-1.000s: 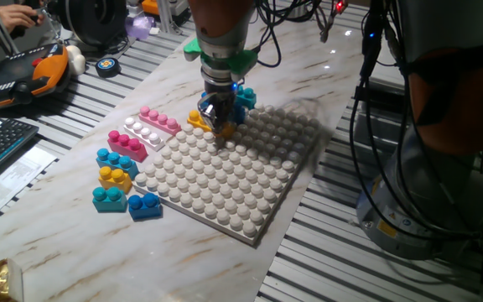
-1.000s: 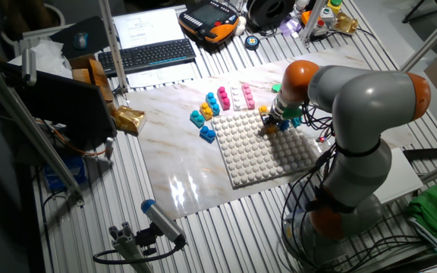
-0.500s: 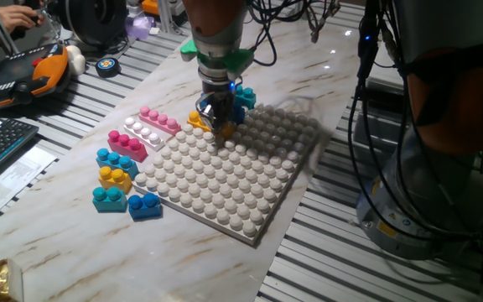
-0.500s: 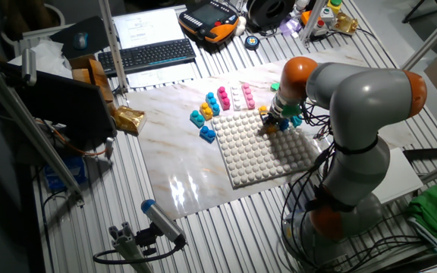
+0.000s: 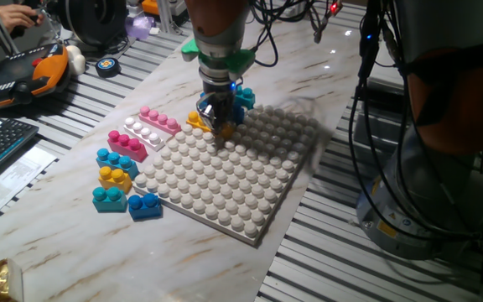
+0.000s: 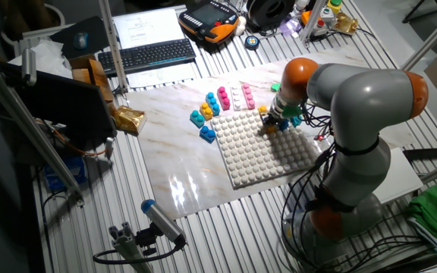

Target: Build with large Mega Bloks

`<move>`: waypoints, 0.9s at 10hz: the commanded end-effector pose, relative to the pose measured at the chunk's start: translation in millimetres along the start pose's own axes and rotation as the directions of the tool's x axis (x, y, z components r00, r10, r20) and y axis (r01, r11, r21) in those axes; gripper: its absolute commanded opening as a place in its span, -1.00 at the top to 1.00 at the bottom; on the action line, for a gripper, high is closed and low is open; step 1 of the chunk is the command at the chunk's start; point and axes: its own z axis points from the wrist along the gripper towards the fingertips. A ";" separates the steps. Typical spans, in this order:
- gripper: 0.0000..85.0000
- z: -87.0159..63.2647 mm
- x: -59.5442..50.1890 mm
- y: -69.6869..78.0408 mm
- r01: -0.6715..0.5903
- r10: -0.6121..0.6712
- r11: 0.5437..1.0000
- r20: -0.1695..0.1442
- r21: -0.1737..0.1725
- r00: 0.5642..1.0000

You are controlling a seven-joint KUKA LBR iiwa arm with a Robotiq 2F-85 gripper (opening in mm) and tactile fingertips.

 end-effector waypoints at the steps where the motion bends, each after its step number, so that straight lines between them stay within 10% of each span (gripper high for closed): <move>1: 0.24 -1.1 -0.9 0.0 -0.002 0.002 1.000 0.008 0.003 1.000; 3: -0.15 -1.6 -1.0 0.4 -0.003 0.003 1.000 0.019 0.010 1.000; 9: -0.27 -15.3 -8.4 6.7 0.002 -0.002 1.000 0.033 0.011 0.999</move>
